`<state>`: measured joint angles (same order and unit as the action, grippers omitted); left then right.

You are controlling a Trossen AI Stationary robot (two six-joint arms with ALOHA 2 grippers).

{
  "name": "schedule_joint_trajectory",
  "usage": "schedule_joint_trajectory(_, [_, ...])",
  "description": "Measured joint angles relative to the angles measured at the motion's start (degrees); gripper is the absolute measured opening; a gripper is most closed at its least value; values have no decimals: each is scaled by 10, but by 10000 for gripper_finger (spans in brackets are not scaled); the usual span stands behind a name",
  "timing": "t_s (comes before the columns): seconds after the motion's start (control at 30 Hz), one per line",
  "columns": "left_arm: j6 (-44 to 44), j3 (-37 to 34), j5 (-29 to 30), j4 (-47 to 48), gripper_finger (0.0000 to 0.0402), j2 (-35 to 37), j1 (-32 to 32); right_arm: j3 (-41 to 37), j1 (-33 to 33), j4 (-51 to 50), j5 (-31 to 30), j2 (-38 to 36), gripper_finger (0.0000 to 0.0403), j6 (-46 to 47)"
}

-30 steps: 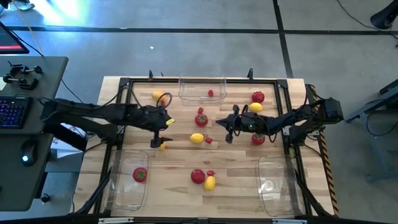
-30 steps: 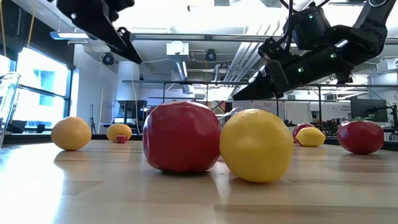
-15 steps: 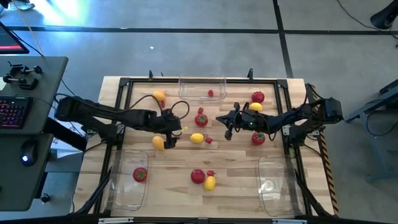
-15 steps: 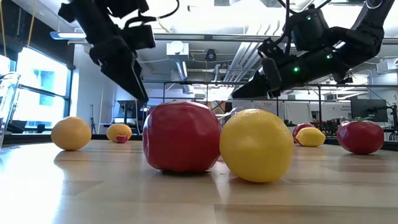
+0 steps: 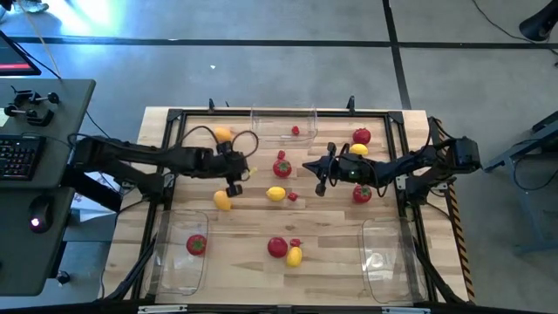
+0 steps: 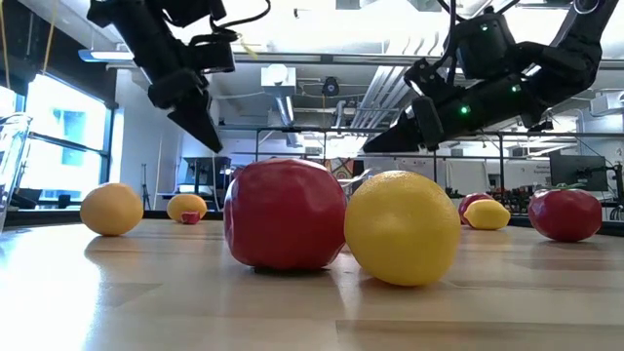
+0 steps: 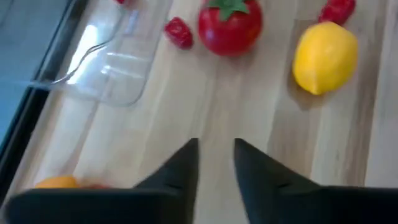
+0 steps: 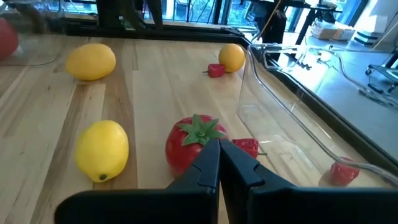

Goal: Sort produce into baskets
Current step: Put the yellow lemon into the bottom right transparent bin

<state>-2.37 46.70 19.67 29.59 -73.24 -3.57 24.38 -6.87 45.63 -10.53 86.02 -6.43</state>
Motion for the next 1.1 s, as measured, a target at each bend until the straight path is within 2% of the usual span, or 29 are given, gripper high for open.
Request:
schedule_joint_trajectory(0.07, [-8, 0, -23, 15, 32, 14, -19, 0, 0, 2, 0, 0, 0, -1])
schedule_joint_trajectory(0.13, [-10, 0, -49, 25, 9, 26, -42, 0, 0, 5, 0, 0, 0, -13])
schedule_joint_trajectory(0.3, [11, 28, -83, 110, 7, 30, -116, 0, -2, 28, 0, 0, 0, -53])
schedule_joint_trajectory(0.47, [92, 89, -121, 177, 1, 11, -182, 0, -10, 36, 0, 0, 0, -72])
schedule_joint_trajectory(0.7, [194, 189, -181, 276, 1, -75, -272, 0, -22, 36, 0, 0, 0, -69])
schedule_joint_trajectory(0.77, [229, 209, -175, 309, 1, -105, -285, 0, -22, 35, 0, 0, 0, -67])
schedule_joint_trajectory(0.9, [286, 239, -113, 346, 19, -161, -297, 0, -21, 33, 0, 0, 0, -61])
schedule_joint_trajectory(1.1, [336, 252, -80, 352, 91, -218, -298, 0, -21, 22, 2, 0, 0, -60])
